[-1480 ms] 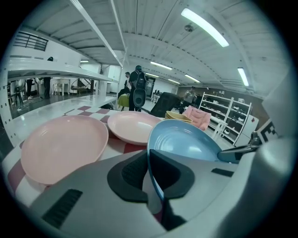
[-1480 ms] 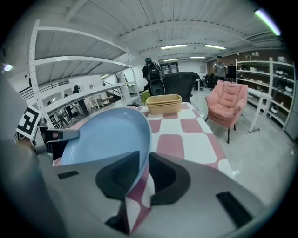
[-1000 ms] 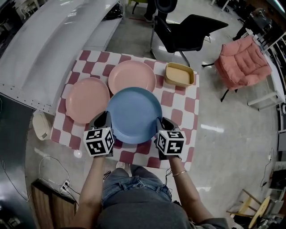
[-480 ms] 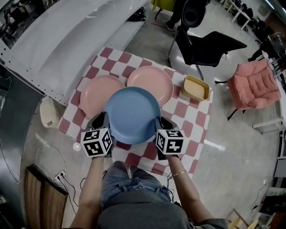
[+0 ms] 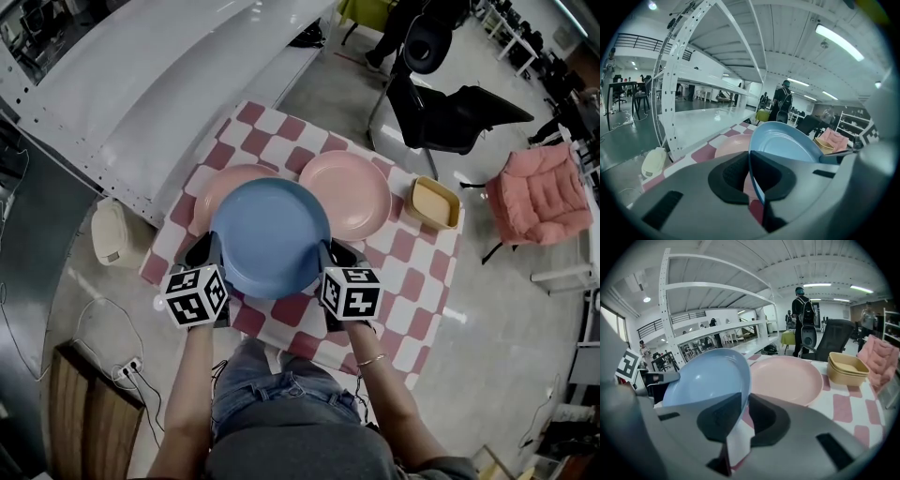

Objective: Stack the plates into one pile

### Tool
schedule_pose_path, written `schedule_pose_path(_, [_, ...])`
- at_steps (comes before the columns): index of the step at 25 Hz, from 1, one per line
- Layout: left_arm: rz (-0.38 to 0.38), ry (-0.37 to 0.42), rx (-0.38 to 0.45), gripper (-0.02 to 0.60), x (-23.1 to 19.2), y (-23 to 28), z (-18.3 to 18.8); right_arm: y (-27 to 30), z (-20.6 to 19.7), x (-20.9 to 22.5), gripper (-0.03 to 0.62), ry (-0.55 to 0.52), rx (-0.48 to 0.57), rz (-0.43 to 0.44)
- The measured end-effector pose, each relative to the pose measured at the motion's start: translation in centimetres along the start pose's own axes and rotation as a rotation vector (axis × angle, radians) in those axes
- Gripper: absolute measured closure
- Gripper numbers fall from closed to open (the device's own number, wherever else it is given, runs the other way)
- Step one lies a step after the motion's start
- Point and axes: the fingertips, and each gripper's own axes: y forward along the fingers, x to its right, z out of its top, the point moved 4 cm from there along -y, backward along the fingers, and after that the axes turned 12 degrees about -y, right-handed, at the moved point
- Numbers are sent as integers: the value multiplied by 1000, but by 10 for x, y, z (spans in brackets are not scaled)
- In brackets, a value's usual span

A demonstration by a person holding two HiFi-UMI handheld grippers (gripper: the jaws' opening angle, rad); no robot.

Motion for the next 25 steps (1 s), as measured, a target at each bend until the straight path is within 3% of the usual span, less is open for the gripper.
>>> schedule_pose_path(11, [-11,-7,-25,555,-65,25,38,51,31,-49,537,10,-19,-34])
schedule_pose_path(25, [-77,21,-105,555,-92,84,54,96,44,-52,539,40,-72,-128])
